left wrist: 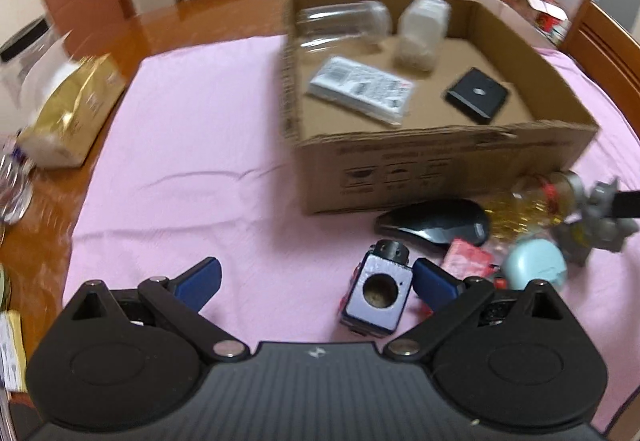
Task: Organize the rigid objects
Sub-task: 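Grasp the blue toy block with the left tool while the right tool approaches the gray elephant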
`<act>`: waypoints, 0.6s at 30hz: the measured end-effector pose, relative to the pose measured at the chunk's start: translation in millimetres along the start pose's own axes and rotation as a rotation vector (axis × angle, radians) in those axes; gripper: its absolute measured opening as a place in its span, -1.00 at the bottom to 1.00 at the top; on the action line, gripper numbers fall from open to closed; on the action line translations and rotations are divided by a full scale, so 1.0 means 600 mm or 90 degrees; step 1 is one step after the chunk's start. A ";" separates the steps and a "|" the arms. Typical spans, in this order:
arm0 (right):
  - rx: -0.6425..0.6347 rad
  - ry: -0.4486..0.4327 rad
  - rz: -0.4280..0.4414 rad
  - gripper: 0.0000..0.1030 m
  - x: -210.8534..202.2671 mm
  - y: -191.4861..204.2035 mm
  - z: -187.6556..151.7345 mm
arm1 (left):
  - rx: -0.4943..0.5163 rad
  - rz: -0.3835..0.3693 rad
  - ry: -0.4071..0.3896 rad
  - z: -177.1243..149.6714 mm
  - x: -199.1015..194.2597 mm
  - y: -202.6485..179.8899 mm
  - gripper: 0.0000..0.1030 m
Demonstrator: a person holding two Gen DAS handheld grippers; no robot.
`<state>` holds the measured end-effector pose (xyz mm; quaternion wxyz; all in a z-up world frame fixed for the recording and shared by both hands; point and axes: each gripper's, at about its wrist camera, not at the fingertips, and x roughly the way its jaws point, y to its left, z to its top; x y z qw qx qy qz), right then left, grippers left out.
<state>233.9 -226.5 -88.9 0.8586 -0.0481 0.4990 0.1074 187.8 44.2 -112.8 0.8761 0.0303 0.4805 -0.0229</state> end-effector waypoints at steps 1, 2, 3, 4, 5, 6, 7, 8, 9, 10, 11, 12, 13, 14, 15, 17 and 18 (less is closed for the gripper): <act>0.015 -0.001 0.000 1.00 -0.003 -0.009 -0.002 | -0.013 0.003 0.003 -0.001 0.000 0.010 0.96; 0.029 0.000 -0.001 1.00 -0.006 -0.017 -0.004 | -0.028 0.004 0.005 -0.002 0.001 0.020 0.96; 0.042 0.000 -0.004 1.00 -0.010 -0.025 -0.007 | -0.043 0.006 0.009 -0.004 0.003 0.031 0.96; 0.052 -0.002 -0.010 1.00 -0.013 -0.033 -0.010 | -0.053 0.008 0.012 -0.005 0.004 0.039 0.96; 0.060 -0.002 -0.018 1.00 -0.017 -0.039 -0.014 | -0.061 0.010 0.016 -0.005 0.005 0.047 0.96; 0.066 0.001 -0.026 1.00 -0.020 -0.044 -0.016 | -0.066 0.012 0.018 -0.007 0.005 0.055 0.96; 0.070 0.001 -0.036 1.00 -0.024 -0.049 -0.020 | -0.069 0.013 0.018 -0.009 0.004 0.060 0.96; 0.072 0.004 -0.050 1.00 -0.027 -0.055 -0.026 | -0.072 0.015 0.017 -0.012 0.003 0.066 0.96; 0.073 0.009 -0.066 1.00 -0.028 -0.060 -0.032 | -0.076 0.019 0.016 -0.014 0.000 0.073 0.96; 0.074 0.013 -0.079 1.00 -0.029 -0.065 -0.037 | -0.081 0.023 0.012 -0.015 -0.003 0.078 0.96; 0.080 0.017 -0.087 1.00 -0.029 -0.071 -0.043 | -0.089 0.028 0.008 -0.016 -0.006 0.085 0.96; 0.090 0.020 -0.087 1.00 -0.029 -0.077 -0.049 | -0.098 0.033 0.007 -0.017 -0.010 0.092 0.96; 0.102 0.021 -0.081 1.00 -0.030 -0.082 -0.054 | -0.103 0.039 0.006 -0.017 -0.012 0.098 0.95; 0.112 0.020 -0.072 1.00 -0.031 -0.085 -0.058 | -0.106 0.049 0.004 -0.018 -0.015 0.104 0.95; 0.120 0.021 -0.056 1.00 -0.032 -0.085 -0.062 | -0.109 0.056 0.004 -0.017 -0.017 0.108 0.95; 0.127 0.023 -0.027 1.00 -0.029 -0.079 -0.069 | -0.116 0.055 0.004 -0.016 -0.021 0.115 0.95; 0.125 0.023 -0.015 1.00 -0.025 -0.071 -0.073 | -0.118 0.045 0.003 -0.016 -0.024 0.117 0.95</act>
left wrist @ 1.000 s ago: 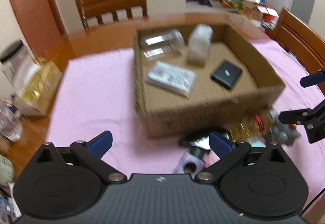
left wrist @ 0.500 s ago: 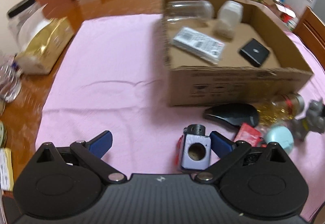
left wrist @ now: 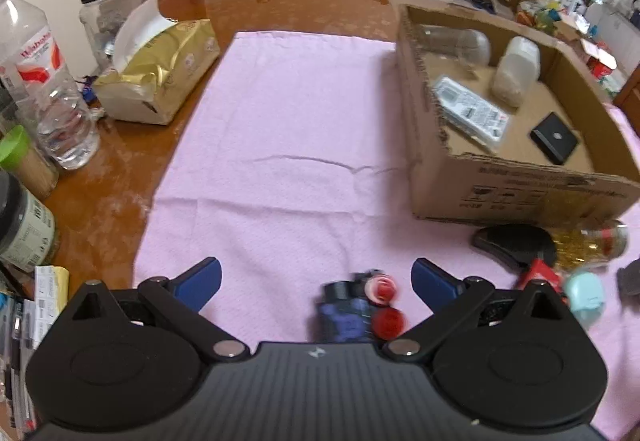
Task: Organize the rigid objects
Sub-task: 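Grasp the blue toy block with the left tool while the right tool approaches the gray elephant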
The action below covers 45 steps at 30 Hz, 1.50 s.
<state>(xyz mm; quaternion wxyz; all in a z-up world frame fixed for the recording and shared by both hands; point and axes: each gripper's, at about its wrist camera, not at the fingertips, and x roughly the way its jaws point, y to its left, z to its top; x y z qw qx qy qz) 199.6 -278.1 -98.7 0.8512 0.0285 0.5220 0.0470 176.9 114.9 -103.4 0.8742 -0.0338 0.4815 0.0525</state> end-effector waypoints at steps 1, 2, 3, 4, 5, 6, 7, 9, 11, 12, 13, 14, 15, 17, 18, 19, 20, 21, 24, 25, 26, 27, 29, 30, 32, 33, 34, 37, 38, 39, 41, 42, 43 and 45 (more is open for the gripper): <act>-0.005 0.004 0.007 1.00 0.006 0.007 -0.004 | 0.001 -0.011 0.002 -0.001 -0.003 0.000 0.95; -0.012 0.007 0.010 1.00 0.016 0.015 -0.009 | 0.005 -0.024 0.004 -0.002 -0.006 -0.003 0.95; -0.014 0.010 0.008 1.00 0.024 0.021 -0.013 | 0.010 -0.035 0.006 -0.004 -0.008 -0.007 0.95; -0.018 0.014 0.007 1.00 0.035 0.026 -0.018 | 0.015 -0.045 0.007 -0.008 -0.010 -0.013 0.95; -0.023 0.016 0.010 1.00 0.044 0.031 -0.022 | 0.021 -0.052 0.008 -0.013 -0.011 -0.018 0.95; -0.028 0.017 0.009 1.00 0.056 0.038 -0.028 | 0.028 -0.054 0.007 -0.019 -0.011 -0.024 0.95; -0.031 0.022 0.003 1.00 0.065 0.042 -0.032 | 0.033 -0.048 0.007 -0.025 -0.009 -0.029 0.95; -0.063 0.013 -0.026 1.00 0.074 0.057 -0.043 | 0.035 -0.034 0.010 -0.037 -0.001 -0.032 0.95; -0.093 0.004 -0.030 1.00 0.076 0.071 -0.051 | 0.031 -0.028 0.016 -0.046 0.009 -0.030 0.90; -0.089 0.000 -0.030 1.00 0.075 0.071 -0.052 | 0.026 -0.026 0.020 -0.050 0.015 -0.027 0.88; -0.088 -0.003 -0.031 1.00 0.074 0.072 -0.053 | 0.022 -0.025 0.021 -0.053 0.021 -0.025 0.81; -0.088 -0.004 -0.031 1.00 0.075 0.073 -0.053 | 0.019 -0.022 0.023 -0.055 0.025 -0.024 0.70; -0.089 -0.004 -0.031 1.00 0.076 0.074 -0.052 | 0.015 -0.020 0.025 -0.057 0.029 -0.022 0.63; -0.087 -0.006 -0.031 1.00 0.075 0.074 -0.052 | 0.002 -0.027 0.030 -0.058 0.035 -0.020 0.43; -0.086 -0.008 -0.031 1.00 0.076 0.074 -0.052 | 0.000 -0.023 0.023 -0.058 0.034 -0.021 0.38; -0.086 -0.010 -0.031 1.00 0.075 0.073 -0.052 | 0.003 -0.027 0.020 -0.057 0.033 -0.024 0.30; -0.087 -0.013 -0.031 1.00 0.075 0.073 -0.053 | 0.009 -0.028 0.016 -0.056 0.033 -0.028 0.27; -0.086 -0.016 -0.031 1.00 0.072 0.072 -0.055 | 0.013 -0.029 0.014 -0.056 0.033 -0.032 0.26; -0.083 -0.019 -0.033 1.00 0.071 0.072 -0.061 | 0.037 -0.030 0.009 -0.054 0.035 -0.046 0.16; -0.081 -0.020 -0.034 1.00 0.071 0.072 -0.061 | 0.045 -0.029 0.008 -0.053 0.036 -0.050 0.16; -0.080 -0.020 -0.034 1.00 0.071 0.072 -0.061 | 0.058 -0.028 0.005 -0.052 0.036 -0.055 0.12; -0.079 -0.021 -0.035 1.00 0.071 0.073 -0.061 | 0.067 -0.029 0.001 -0.051 0.036 -0.057 0.06; -0.078 -0.021 -0.035 1.00 0.071 0.073 -0.061 | 0.087 -0.042 -0.002 -0.051 0.035 -0.060 -0.04; -0.077 -0.017 -0.036 1.00 0.072 0.073 -0.060 | 0.091 -0.052 0.002 -0.050 0.035 -0.057 -0.04; -0.074 -0.011 -0.037 1.00 0.074 0.073 -0.056 | 0.089 -0.048 0.002 -0.050 0.031 -0.054 -0.04; -0.073 -0.009 -0.037 1.00 0.075 0.074 -0.054 | 0.095 -0.048 -0.002 -0.051 0.030 -0.053 -0.04; -0.074 -0.009 -0.037 1.00 0.076 0.074 -0.052 | 0.096 -0.048 -0.003 -0.053 0.030 -0.052 -0.04; -0.067 -0.014 -0.038 1.00 0.079 0.073 -0.046 | 0.084 -0.049 -0.003 -0.058 0.033 -0.049 -0.04; -0.065 -0.016 -0.039 1.00 0.080 0.074 -0.045 | 0.085 -0.046 -0.005 -0.058 0.032 -0.050 -0.04; -0.064 -0.018 -0.040 1.00 0.082 0.074 -0.043 | 0.084 -0.045 -0.005 -0.059 0.032 -0.052 -0.04; -0.063 -0.022 -0.041 1.00 0.084 0.075 -0.039 | 0.084 -0.045 -0.006 -0.060 0.031 -0.053 -0.04; -0.062 -0.024 -0.041 1.00 0.086 0.076 -0.037 | 0.082 -0.045 -0.006 -0.060 0.031 -0.053 -0.04; -0.061 -0.025 -0.042 1.00 0.088 0.077 -0.035 | 0.082 -0.045 -0.006 -0.060 0.031 -0.053 -0.04; -0.062 -0.026 -0.042 1.00 0.091 0.079 -0.030 | 0.081 -0.044 -0.006 -0.060 0.031 -0.053 -0.04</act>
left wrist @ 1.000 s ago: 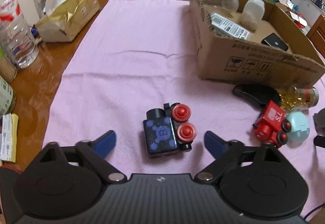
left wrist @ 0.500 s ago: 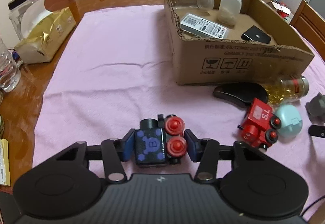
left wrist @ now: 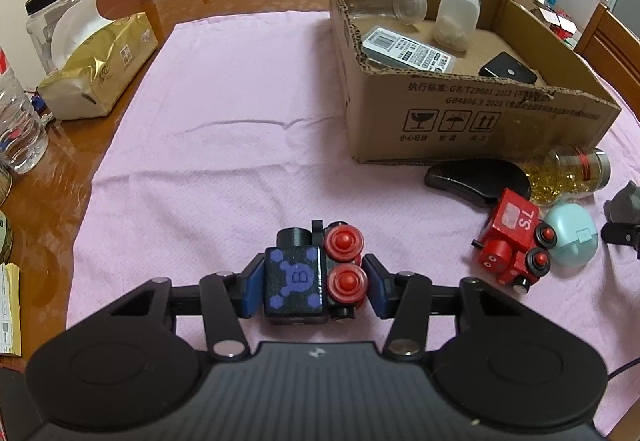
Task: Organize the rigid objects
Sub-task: 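Grasp the blue toy block with the left tool while the right tool approaches the gray elephant, then grasp the gray elephant figure with the right tool while the left tool lifts the blue block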
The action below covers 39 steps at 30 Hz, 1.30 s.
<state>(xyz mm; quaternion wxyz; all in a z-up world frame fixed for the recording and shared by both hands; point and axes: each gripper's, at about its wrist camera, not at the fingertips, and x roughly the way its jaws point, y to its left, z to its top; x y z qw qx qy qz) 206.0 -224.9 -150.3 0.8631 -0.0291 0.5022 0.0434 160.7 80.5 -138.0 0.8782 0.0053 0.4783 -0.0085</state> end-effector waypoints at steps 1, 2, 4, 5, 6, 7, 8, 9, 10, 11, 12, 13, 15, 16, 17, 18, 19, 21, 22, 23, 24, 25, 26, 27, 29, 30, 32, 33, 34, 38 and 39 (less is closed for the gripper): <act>-0.001 -0.001 0.001 1.00 0.001 0.001 0.001 | 0.001 0.000 0.000 0.000 0.000 0.000 -0.04; -0.002 -0.002 0.001 1.00 0.002 0.001 0.002 | 0.001 -0.001 0.001 0.000 0.000 0.000 -0.04; -0.007 -0.002 0.004 1.00 0.004 0.004 0.007 | 0.000 -0.003 0.003 0.001 0.000 0.001 -0.04; -0.008 -0.002 0.005 1.00 0.005 0.005 0.009 | -0.001 -0.002 0.004 0.001 0.000 0.001 -0.04; -0.007 0.000 0.007 1.00 0.006 0.006 0.011 | -0.001 -0.001 0.006 0.002 0.000 0.000 -0.04; -0.007 0.001 0.008 0.96 0.006 0.007 0.013 | -0.002 -0.001 0.008 0.003 0.001 0.000 -0.04; -0.008 -0.001 0.006 0.90 0.005 0.009 0.015 | -0.004 -0.002 0.008 0.003 0.001 0.001 -0.04; -0.007 -0.002 0.005 0.86 0.004 0.011 0.017 | -0.004 -0.003 0.008 0.003 0.001 0.002 -0.04; -0.005 -0.003 0.002 0.81 0.003 0.013 0.019 | -0.002 -0.004 0.008 0.003 0.001 0.002 -0.04; -0.004 -0.003 -0.001 0.77 0.002 0.013 0.019 | -0.001 -0.005 0.008 0.002 0.001 0.002 -0.04; -0.003 -0.004 -0.004 0.74 0.001 0.013 0.020 | 0.001 -0.006 0.008 0.002 0.001 0.002 -0.04; 0.000 -0.004 -0.006 0.68 0.000 0.012 0.021 | 0.002 -0.007 0.009 0.002 0.002 0.002 -0.04; 0.002 -0.003 -0.010 0.60 -0.003 0.009 0.020 | 0.004 -0.009 0.012 0.003 0.002 0.002 -0.04; 0.004 -0.003 -0.011 0.53 -0.004 0.008 0.020 | 0.004 -0.009 0.014 0.004 0.002 0.002 -0.04; 0.005 -0.003 -0.011 0.52 -0.005 0.006 0.020 | 0.005 -0.009 0.016 0.004 0.002 0.002 -0.05; 0.004 0.000 -0.008 0.52 -0.006 0.004 0.020 | 0.005 -0.008 0.019 0.005 0.001 0.001 -0.05; 0.002 0.000 -0.007 0.51 -0.006 0.003 0.020 | 0.005 -0.007 0.020 0.005 0.001 0.001 -0.05; -0.010 0.000 -0.004 0.50 -0.007 0.004 0.019 | 0.015 -0.006 0.022 0.006 0.002 -0.001 -0.05; -0.018 0.003 -0.002 0.49 -0.007 0.004 0.020 | 0.014 -0.005 0.027 0.007 0.002 -0.002 -0.06; -0.025 0.005 0.001 0.49 -0.009 0.004 0.021 | 0.013 -0.007 0.032 0.008 0.002 -0.002 -0.06; -0.030 0.004 0.005 0.49 -0.011 0.005 0.022 | 0.014 -0.012 0.037 0.009 0.002 -0.002 -0.06; -0.034 0.003 0.009 0.49 -0.014 0.004 0.023 | 0.016 -0.013 0.040 0.010 0.002 -0.003 -0.06; -0.038 0.005 0.015 0.49 -0.016 0.004 0.024 | 0.020 -0.012 0.043 0.010 0.002 -0.003 -0.06; -0.046 0.006 0.022 0.49 -0.019 0.004 0.025 | 0.026 -0.012 0.047 0.010 0.002 -0.005 -0.06; -0.064 0.008 0.029 0.49 -0.024 0.004 0.027 | 0.037 -0.014 0.050 0.013 -0.001 -0.007 -0.06; -0.076 0.008 0.031 0.49 -0.028 0.005 0.028 | 0.045 -0.015 0.051 0.015 -0.004 -0.010 -0.06; -0.089 0.010 0.040 0.49 -0.033 0.006 0.031 | 0.060 -0.018 0.049 0.020 -0.010 -0.013 -0.06; -0.095 0.012 0.044 0.49 -0.037 0.006 0.033 | 0.067 -0.020 0.052 0.024 -0.013 -0.015 -0.06; -0.099 0.012 0.047 0.49 -0.040 0.005 0.034 | 0.072 -0.023 0.052 0.027 -0.016 -0.016 -0.06; -0.117 0.013 0.062 0.49 -0.060 0.003 0.043 | 0.090 -0.038 0.052 0.046 -0.034 -0.020 -0.06; -0.124 0.011 0.066 0.49 -0.066 0.003 0.046 | 0.096 -0.043 0.050 0.050 -0.041 -0.022 -0.06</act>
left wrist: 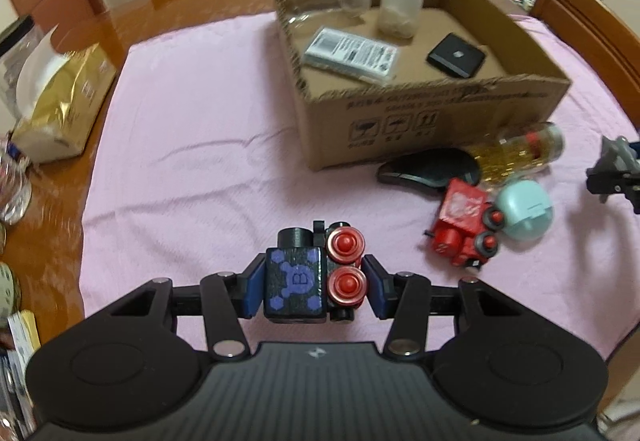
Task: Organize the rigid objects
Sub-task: 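Grasp the gray elephant figure with the right tool while the left tool lifts the blue block, then carry the blue toy block with the left tool into the box and release, then lower the gray elephant with the right tool into the box and release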
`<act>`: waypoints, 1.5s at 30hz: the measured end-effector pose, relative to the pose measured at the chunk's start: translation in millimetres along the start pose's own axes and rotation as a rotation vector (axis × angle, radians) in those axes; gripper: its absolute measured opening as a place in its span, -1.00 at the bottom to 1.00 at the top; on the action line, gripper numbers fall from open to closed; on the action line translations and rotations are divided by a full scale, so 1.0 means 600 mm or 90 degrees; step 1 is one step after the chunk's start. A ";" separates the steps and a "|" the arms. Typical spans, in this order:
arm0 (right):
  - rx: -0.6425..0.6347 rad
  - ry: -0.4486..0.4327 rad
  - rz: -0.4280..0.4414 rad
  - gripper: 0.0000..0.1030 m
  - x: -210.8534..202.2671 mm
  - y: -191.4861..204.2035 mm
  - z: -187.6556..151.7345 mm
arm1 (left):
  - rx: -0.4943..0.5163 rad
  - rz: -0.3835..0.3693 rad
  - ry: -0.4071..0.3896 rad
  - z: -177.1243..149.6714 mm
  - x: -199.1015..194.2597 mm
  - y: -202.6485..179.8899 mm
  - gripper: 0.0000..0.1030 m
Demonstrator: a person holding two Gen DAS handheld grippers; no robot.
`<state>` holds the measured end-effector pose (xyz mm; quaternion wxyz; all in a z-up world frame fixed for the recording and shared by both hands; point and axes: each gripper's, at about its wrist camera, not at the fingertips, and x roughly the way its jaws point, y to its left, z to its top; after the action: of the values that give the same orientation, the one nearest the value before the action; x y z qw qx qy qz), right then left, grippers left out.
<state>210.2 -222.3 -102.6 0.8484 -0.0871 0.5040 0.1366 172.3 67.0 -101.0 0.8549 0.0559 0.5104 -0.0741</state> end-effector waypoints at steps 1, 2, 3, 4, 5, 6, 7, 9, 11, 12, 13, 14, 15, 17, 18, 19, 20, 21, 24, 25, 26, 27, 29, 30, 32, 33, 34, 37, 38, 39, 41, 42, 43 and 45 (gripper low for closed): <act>-0.006 -0.001 0.004 0.49 -0.006 0.000 0.002 | 0.007 -0.004 -0.001 0.004 -0.007 -0.002 -0.06; -0.013 -0.002 0.007 0.49 -0.012 0.000 0.005 | 0.015 -0.007 -0.003 0.008 -0.014 -0.005 -0.06; -0.024 -0.005 0.012 0.49 -0.020 0.001 0.009 | 0.024 -0.012 -0.006 0.014 -0.022 -0.007 -0.06; -0.032 -0.008 0.017 0.49 -0.027 0.002 0.013 | 0.032 -0.018 -0.011 0.020 -0.031 -0.009 -0.06; -0.040 -0.011 0.022 0.49 -0.033 0.003 0.017 | 0.039 -0.022 -0.014 0.026 -0.038 -0.011 -0.06; -0.050 -0.017 0.029 0.49 -0.043 0.004 0.022 | 0.046 -0.027 -0.021 0.034 -0.048 -0.013 -0.06; -0.055 -0.021 0.038 0.49 -0.050 0.005 0.028 | 0.053 -0.031 -0.030 0.042 -0.056 -0.016 -0.06; -0.066 -0.031 0.055 0.49 -0.065 0.009 0.040 | 0.066 -0.036 -0.048 0.060 -0.071 -0.023 -0.06; -0.079 -0.040 0.068 0.49 -0.075 0.015 0.052 | 0.080 -0.041 -0.071 0.079 -0.085 -0.030 -0.06; -0.087 -0.047 0.073 0.49 -0.081 0.019 0.059 | 0.086 -0.042 -0.081 0.089 -0.091 -0.034 -0.06; -0.094 -0.053 0.077 0.49 -0.086 0.022 0.065 | 0.092 -0.043 -0.093 0.099 -0.095 -0.038 -0.06; -0.102 -0.057 0.083 0.49 -0.090 0.025 0.071 | 0.097 -0.045 -0.104 0.108 -0.098 -0.040 -0.06; -0.110 -0.063 0.086 0.49 -0.094 0.029 0.079 | 0.102 -0.046 -0.114 0.118 -0.101 -0.043 -0.06; -0.123 -0.073 0.090 0.49 -0.098 0.036 0.091 | 0.109 -0.050 -0.130 0.138 -0.103 -0.049 -0.06; -0.131 -0.077 0.093 0.49 -0.099 0.038 0.098 | 0.112 -0.054 -0.139 0.150 -0.102 -0.052 -0.06; -0.137 -0.083 0.092 0.49 -0.101 0.042 0.106 | 0.114 -0.055 -0.145 0.161 -0.099 -0.055 -0.06; -0.145 -0.088 0.093 0.49 -0.102 0.046 0.113 | 0.117 -0.053 -0.151 0.170 -0.095 -0.057 -0.06; -0.152 -0.092 0.094 0.49 -0.103 0.049 0.119 | 0.121 -0.050 -0.157 0.180 -0.089 -0.060 -0.06; -0.163 -0.109 0.098 0.49 -0.106 0.057 0.136 | 0.121 -0.040 -0.163 0.203 -0.063 -0.062 -0.06; -0.164 -0.114 0.098 0.49 -0.106 0.059 0.142 | 0.115 -0.036 -0.162 0.209 -0.053 -0.061 -0.06; -0.164 -0.118 0.097 0.49 -0.105 0.060 0.147 | 0.112 -0.029 -0.160 0.214 -0.042 -0.060 -0.06; -0.164 -0.120 0.098 0.49 -0.105 0.062 0.152 | 0.111 -0.026 -0.159 0.216 -0.034 -0.061 -0.05; -0.171 -0.124 0.098 0.49 -0.103 0.066 0.160 | 0.101 -0.024 -0.153 0.219 -0.019 -0.058 0.06; -0.173 -0.126 0.096 0.49 -0.103 0.068 0.164 | 0.094 -0.025 -0.153 0.218 -0.014 -0.056 0.23; -0.177 -0.128 0.097 0.49 -0.101 0.071 0.171 | 0.091 -0.023 -0.152 0.212 -0.012 -0.054 0.90; -0.177 -0.129 0.096 0.49 -0.099 0.072 0.176 | 0.092 -0.017 -0.160 0.206 -0.015 -0.055 0.94; -0.178 -0.129 0.095 0.49 -0.097 0.073 0.180 | 0.092 -0.009 -0.172 0.199 -0.021 -0.055 0.95; -0.178 -0.129 0.091 0.49 -0.090 0.072 0.191 | 0.094 0.008 -0.186 0.183 -0.039 -0.054 0.95; -0.179 -0.128 0.091 0.49 -0.088 0.072 0.194 | 0.090 0.012 -0.183 0.179 -0.043 -0.052 0.95; -0.178 -0.128 0.089 0.49 -0.086 0.071 0.198 | 0.082 0.014 -0.181 0.173 -0.048 -0.048 0.95; -0.175 -0.122 0.087 0.49 -0.080 0.068 0.206 | 0.060 0.015 -0.175 0.162 -0.058 -0.040 0.95; -0.168 -0.118 0.087 0.49 -0.075 0.066 0.212 | 0.048 0.012 -0.174 0.156 -0.063 -0.035 0.95; -0.163 -0.114 0.087 0.49 -0.070 0.065 0.216 | 0.035 0.010 -0.173 0.150 -0.067 -0.031 0.95; -0.150 -0.099 0.086 0.49 -0.057 0.063 0.225 | 0.014 0.011 -0.164 0.139 -0.073 -0.025 0.95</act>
<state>294.9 -152.5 -8.4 0.8577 -0.1413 0.4217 0.2582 221.0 41.2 -23.4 0.9134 0.0594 0.3949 -0.0787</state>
